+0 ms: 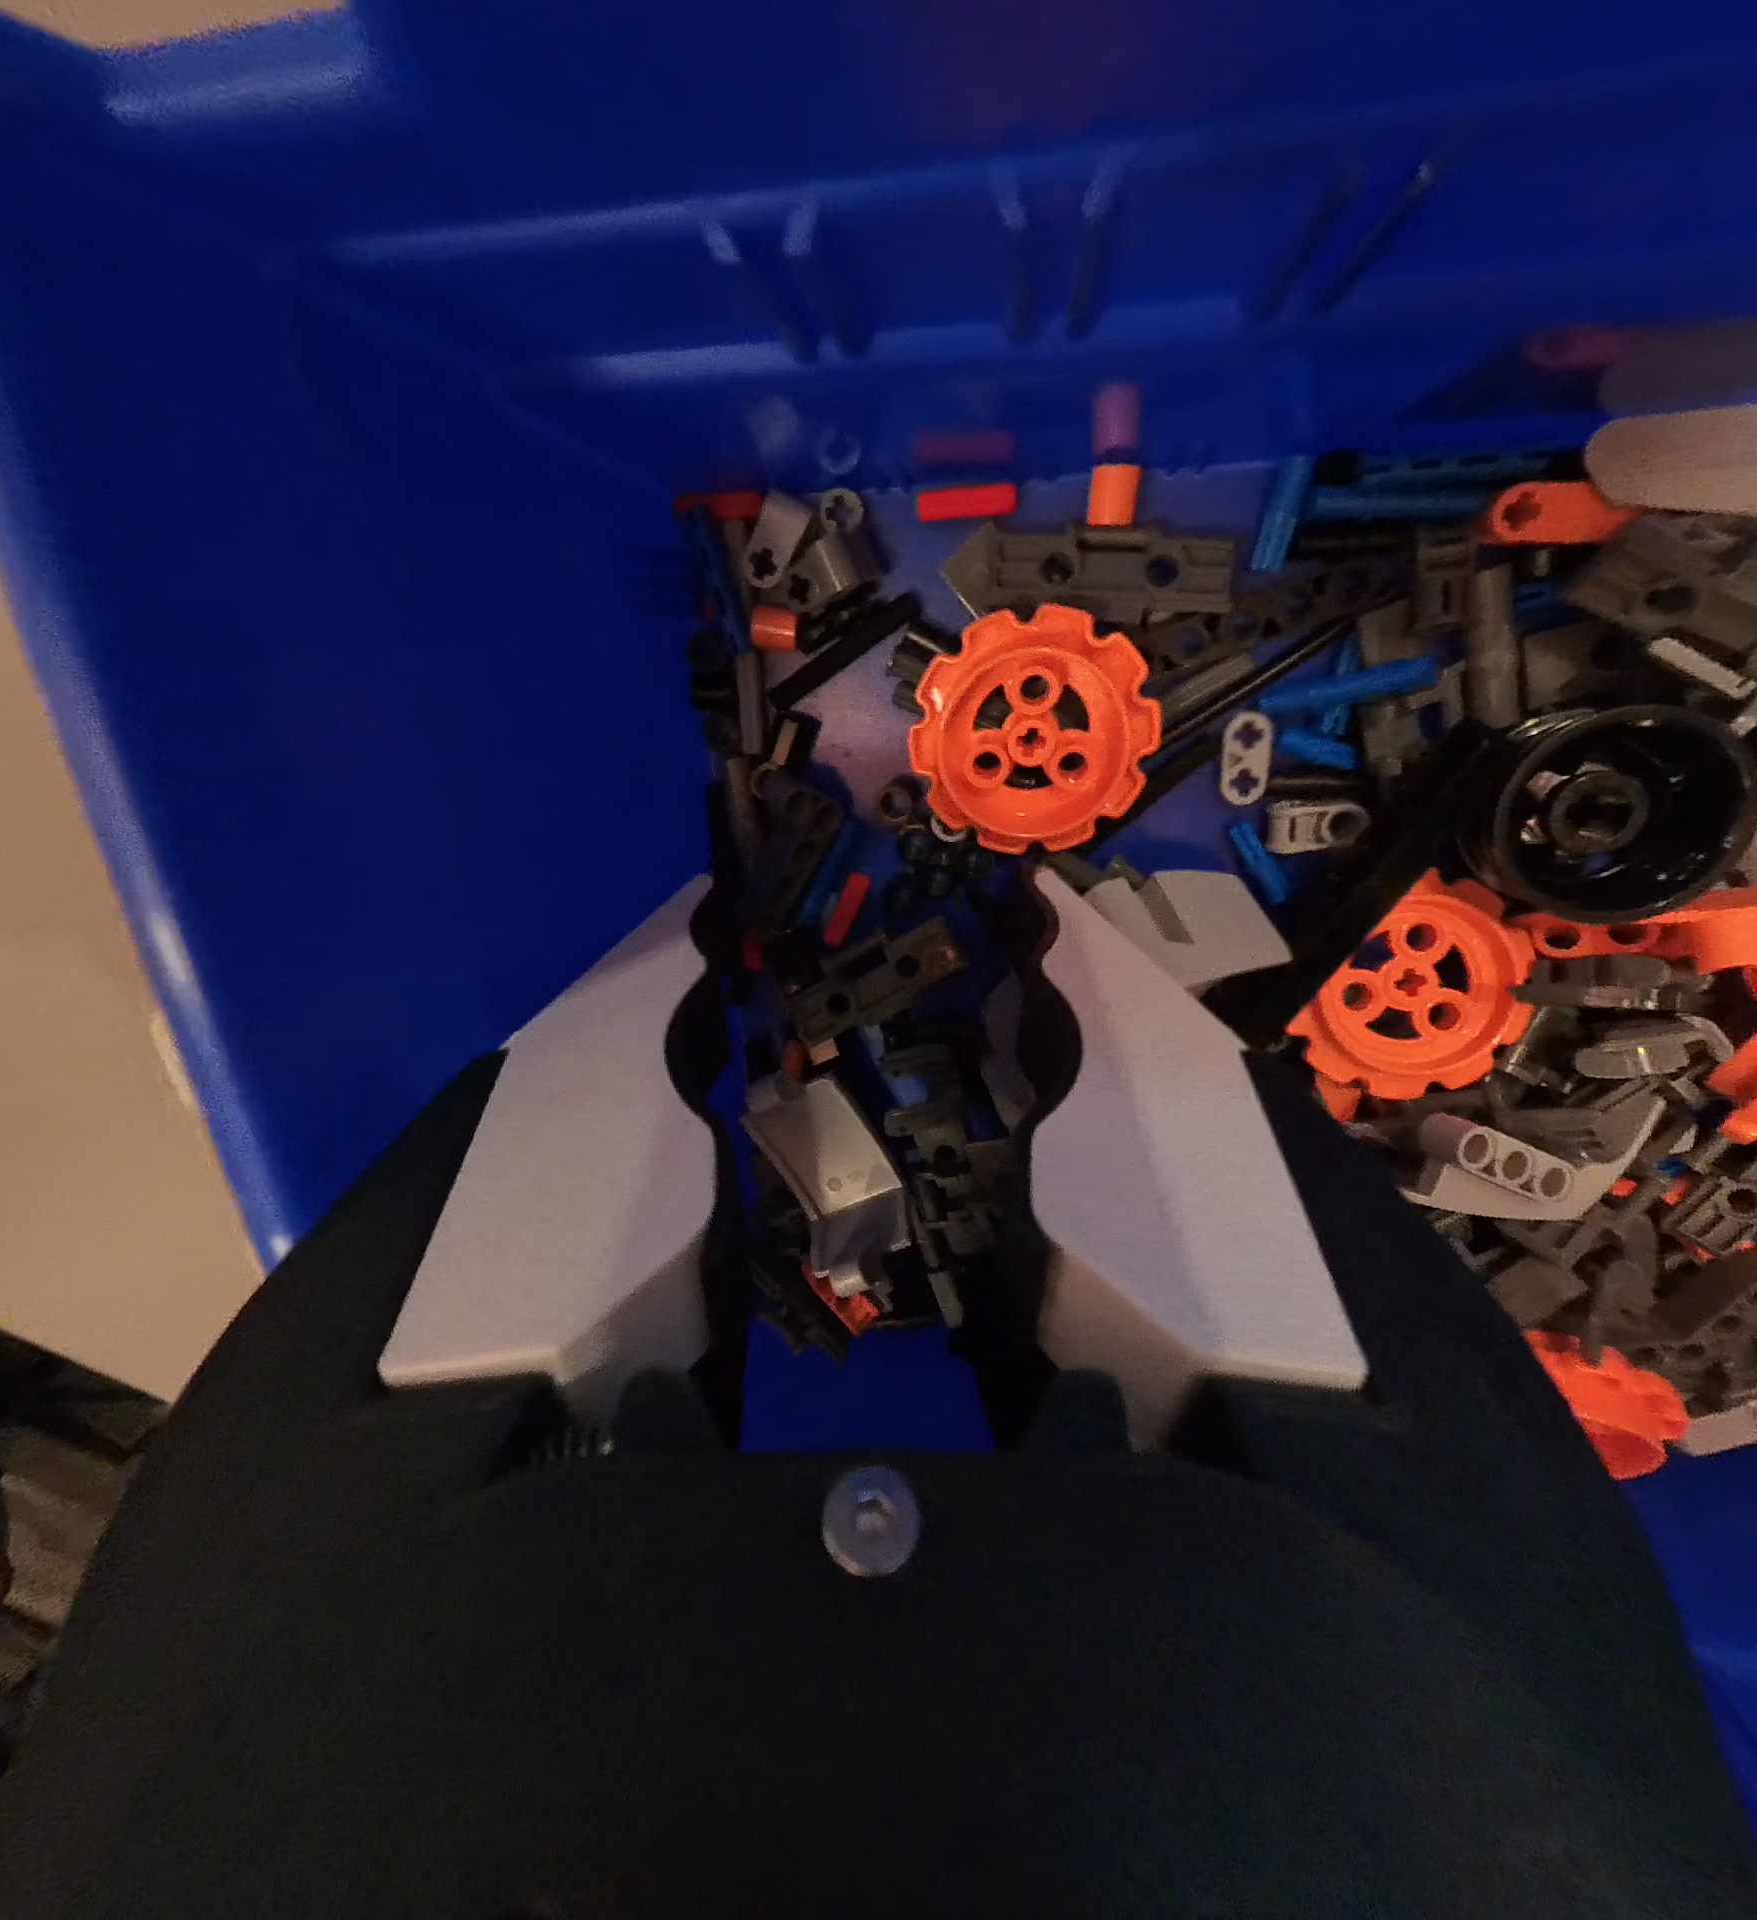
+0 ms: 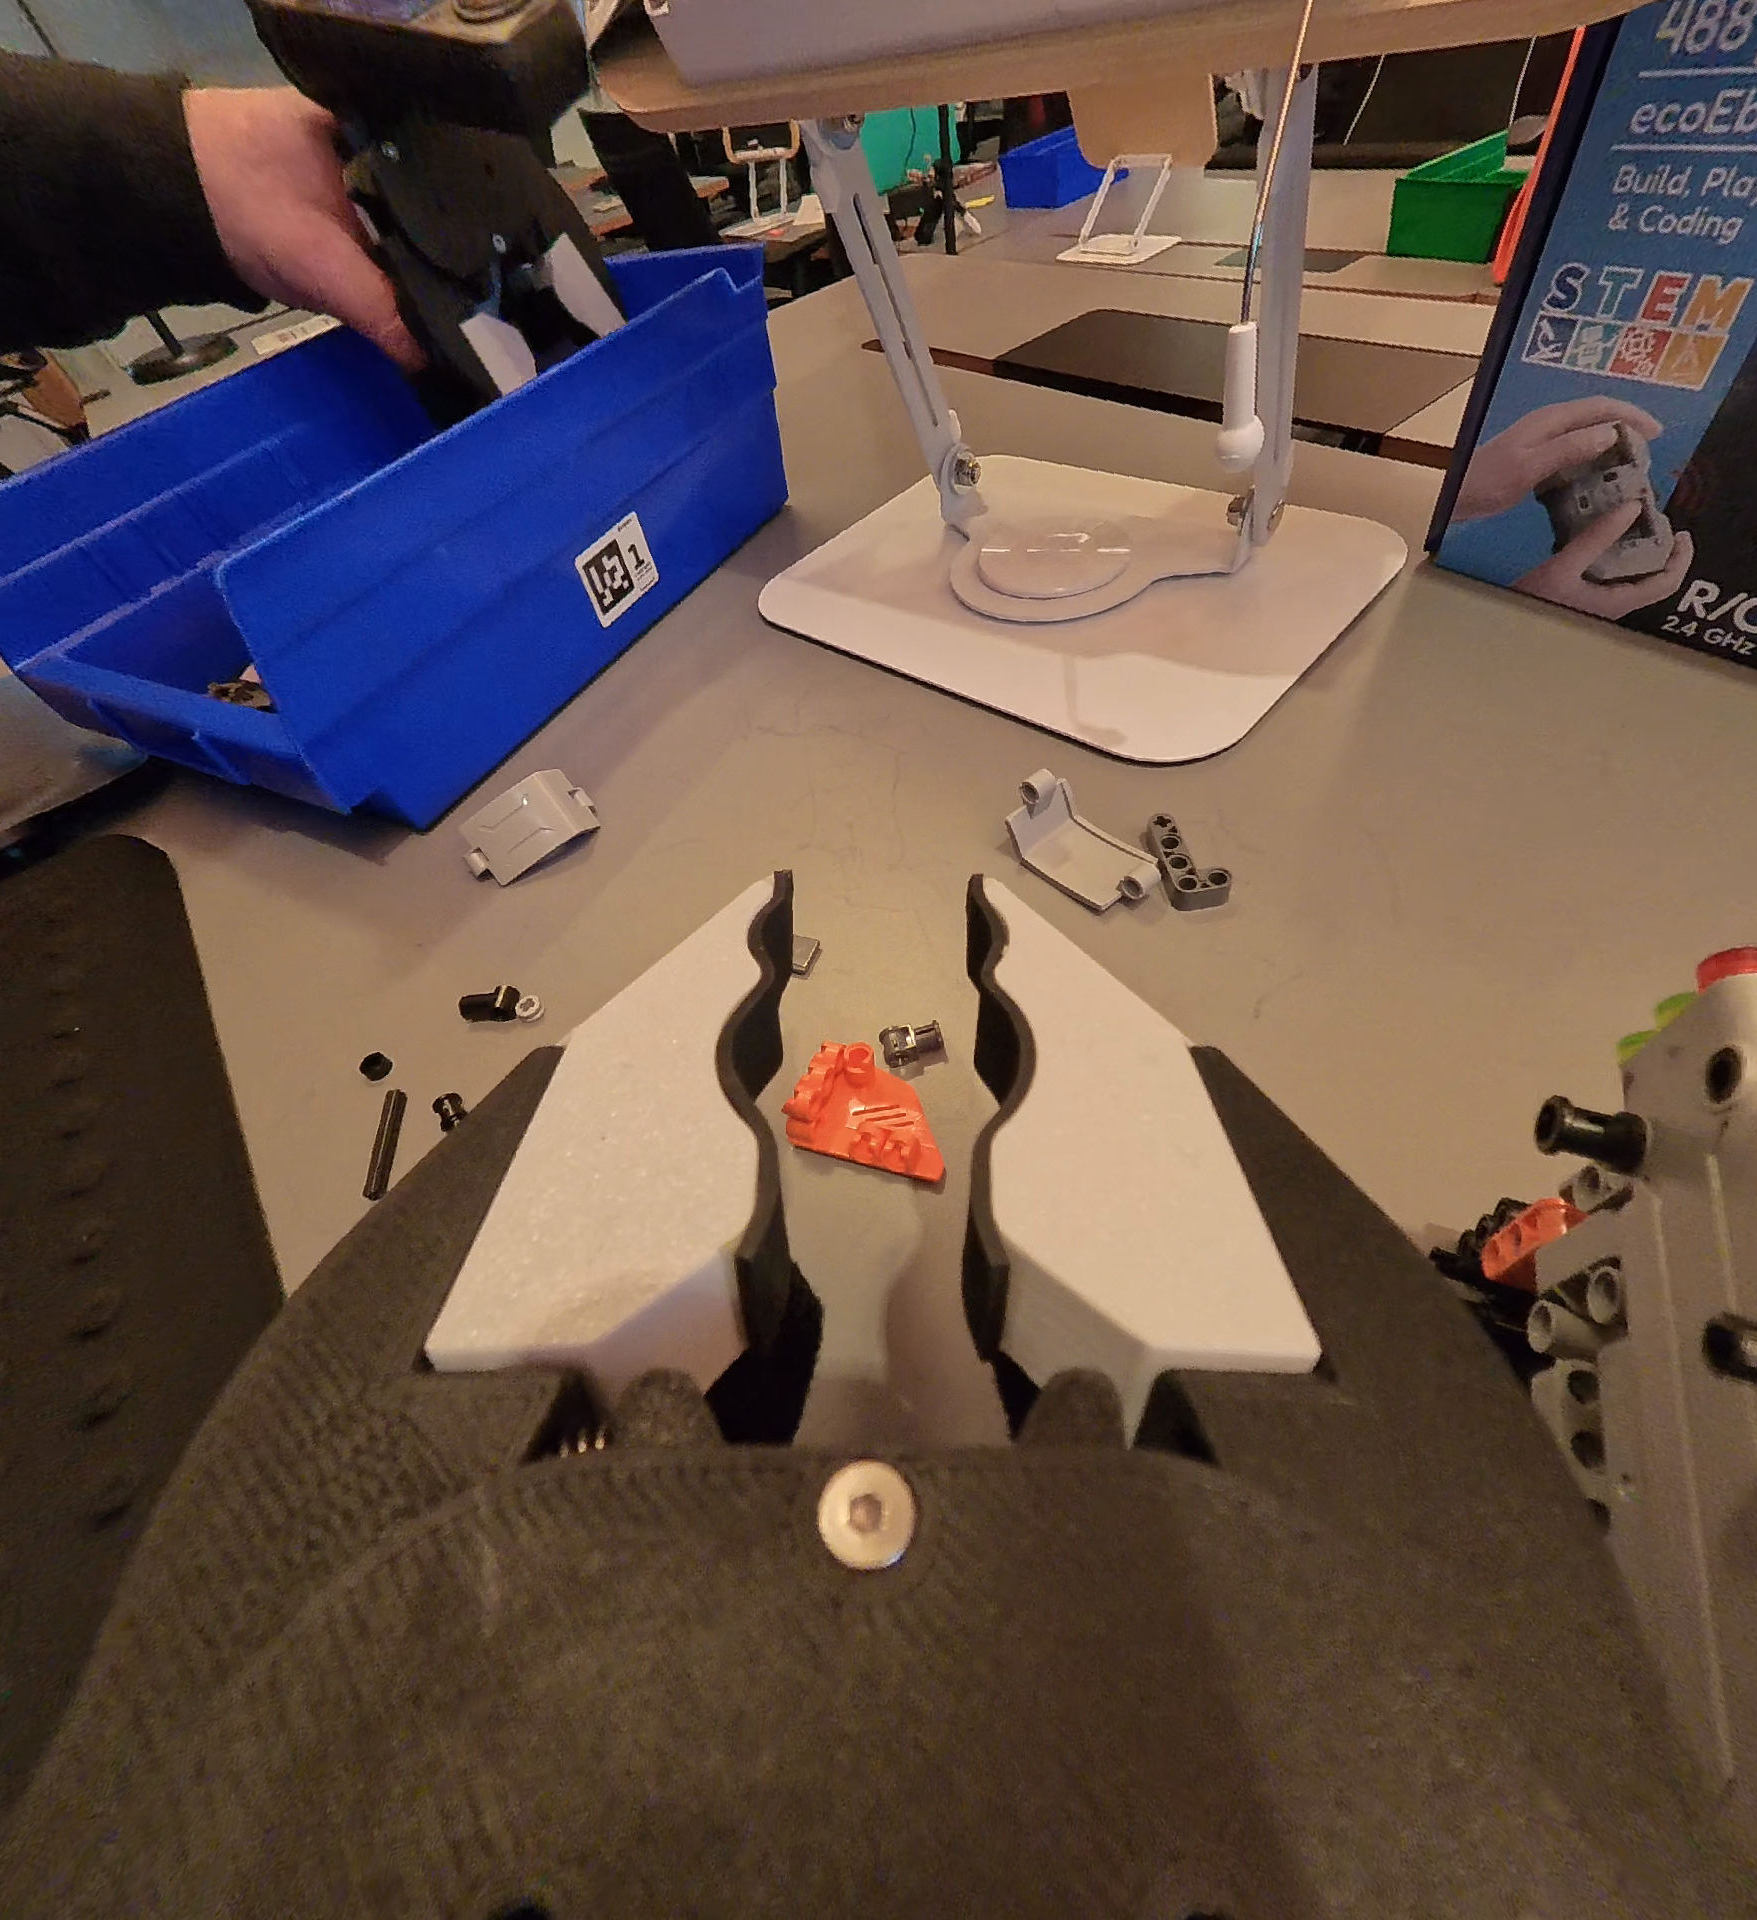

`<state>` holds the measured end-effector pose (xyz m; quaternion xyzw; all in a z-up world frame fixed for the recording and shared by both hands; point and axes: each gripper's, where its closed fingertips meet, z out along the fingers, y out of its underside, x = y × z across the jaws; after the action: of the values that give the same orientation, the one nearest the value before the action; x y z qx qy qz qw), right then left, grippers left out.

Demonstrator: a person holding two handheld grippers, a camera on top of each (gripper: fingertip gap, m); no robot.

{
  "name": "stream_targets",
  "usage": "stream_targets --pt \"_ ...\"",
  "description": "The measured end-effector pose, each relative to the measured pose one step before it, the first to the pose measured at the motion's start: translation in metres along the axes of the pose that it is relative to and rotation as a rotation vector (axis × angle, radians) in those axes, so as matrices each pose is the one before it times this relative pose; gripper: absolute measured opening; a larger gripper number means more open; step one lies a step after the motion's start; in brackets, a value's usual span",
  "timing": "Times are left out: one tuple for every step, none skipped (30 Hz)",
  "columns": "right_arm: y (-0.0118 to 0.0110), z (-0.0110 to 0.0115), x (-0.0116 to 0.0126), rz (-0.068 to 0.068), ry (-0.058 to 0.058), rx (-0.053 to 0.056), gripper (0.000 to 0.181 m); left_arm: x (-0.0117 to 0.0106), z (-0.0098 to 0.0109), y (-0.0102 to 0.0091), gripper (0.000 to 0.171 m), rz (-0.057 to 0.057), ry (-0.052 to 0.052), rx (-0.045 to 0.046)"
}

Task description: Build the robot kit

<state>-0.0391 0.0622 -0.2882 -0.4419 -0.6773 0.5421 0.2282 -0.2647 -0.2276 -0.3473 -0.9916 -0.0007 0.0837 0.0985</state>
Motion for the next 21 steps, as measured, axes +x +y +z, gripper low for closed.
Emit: stream_targets --pt "0.00002 -0.00001 -0.00017 0.0004 -0.0010 -0.0001 0.031 0.00225 0.00033 -0.00015 0.048 -0.0027 0.0114 -0.00052" --pt "0.00000 -0.00005 -0.00011 0.0005 -0.0011 0.0000 0.031 0.00209 0.00038 -0.00036 0.048 -0.0038 0.0120 0.00087" --pt "-0.00005 -0.00009 -0.00011 0.0007 -0.0007 0.0006 0.031 0.00254 0.00021 0.00013 0.045 0.0005 0.0166 -0.00048" --pt "-0.00007 -0.00008 -0.00011 0.0010 -0.0005 0.0008 0.031 0.00285 0.00032 0.00026 0.041 -0.0007 0.0182 -0.00188" --pt "-0.00010 -0.00020 -0.00002 -0.0001 0.0000 0.0006 0.031 0.00146 0.00019 -0.00005 0.037 -0.0002 0.0094 -0.00008" --pt "-0.00012 -0.00008 0.00000 -0.0006 0.0002 0.0004 0.031 0.00112 0.00017 -0.00016 0.033 -0.0010 0.0067 0.00126" --pt "-0.00014 -0.00018 -0.00005 0.0002 0.0000 0.0008 0.031 0.00299 0.00014 0.00028 0.029 -0.0012 0.0170 -0.00091" --pt "-0.00013 -0.00015 0.00005 0.0011 -0.0006 0.0012 0.031 0.00618 0.00012 0.00164 0.025 -0.0039 0.0347 -0.00707" --pt "-0.00024 -0.00018 -0.00008 0.0007 -0.0006 0.0016 0.031 0.00589 -0.00007 0.00237 0.024 -0.0064 0.0315 -0.01154" --pt "-0.00029 -0.00025 -0.00001 -0.0006 0.0004 0.0015 0.031 0.00522 -0.00008 0.00354 0.025 0.0001 0.0296 -0.01925" --pt "-0.00025 -0.00027 0.00007 -0.0007 0.0009 0.0012 0.032 0.00325 -0.00052 0.00139 0.025 -0.0033 0.0130 -0.00438" --pt "-0.00021 -0.00037 0.00022 0.0005 0.0006 0.0016 0.032 0.00254 -0.00125 0.00069 0.025 0.0045 0.0065 0.00226" --pt "-0.00021 -0.00017 0.00020 0.0015 0.0001 0.0018 0.031 -0.00039 -0.00234 0.00062 0.026 0.0094 -0.0123 0.00272" --pt "-0.00011 -0.00016 0.00008 0.0009 -0.0004 0.0011 0.031 -0.00106 -0.00357 0.00050 0.029 0.0041 -0.0129 0.00954" --pt "-0.00003 0.00013 -0.00012 -0.0002 -0.0008 0.0000 0.031 0.00076 -0.00460 -0.00178 0.030 -0.0087 0.0040 0.02448" --pt "0.00010 0.00012 -0.00016 -0.0010 -0.0008 -0.0010 0.032 -0.00014 -0.00421 -0.00162 0.031 -0.0210 0.0036 0.02493" --pt "0.00006 0.00002 -0.00022 -0.0010 -0.0005 -0.0002 0.032 -0.00356 -0.00356 0.00064 0.035 -0.0195 -0.0169 0.00908" --pt "-0.00010 0.00010 -0.00012 -0.0003 -0.0004 0.0007 0.032 -0.00638 -0.00344 -0.00038 0.036 -0.0115 -0.0378 0.01882" --pt "-0.00009 0.00011 -0.00006 0.0002 -0.0007 0.0004 0.032 -0.00605 -0.00277 -0.00059 0.035 -0.0191 -0.0318 0.02341" --pt "0.00000 0.00000 -0.00003 -0.0001 -0.0003 0.0000 0.032 -0.00423 -0.00076 0.00188 0.036 -0.0255 -0.0162 0.00317" --pt "0.00007 0.00013 -0.00010 -0.0005 -0.0002 -0.0008 0.032 -0.00002 0.00078 0.00369 0.044 -0.0103 0.0035 -0.01364"
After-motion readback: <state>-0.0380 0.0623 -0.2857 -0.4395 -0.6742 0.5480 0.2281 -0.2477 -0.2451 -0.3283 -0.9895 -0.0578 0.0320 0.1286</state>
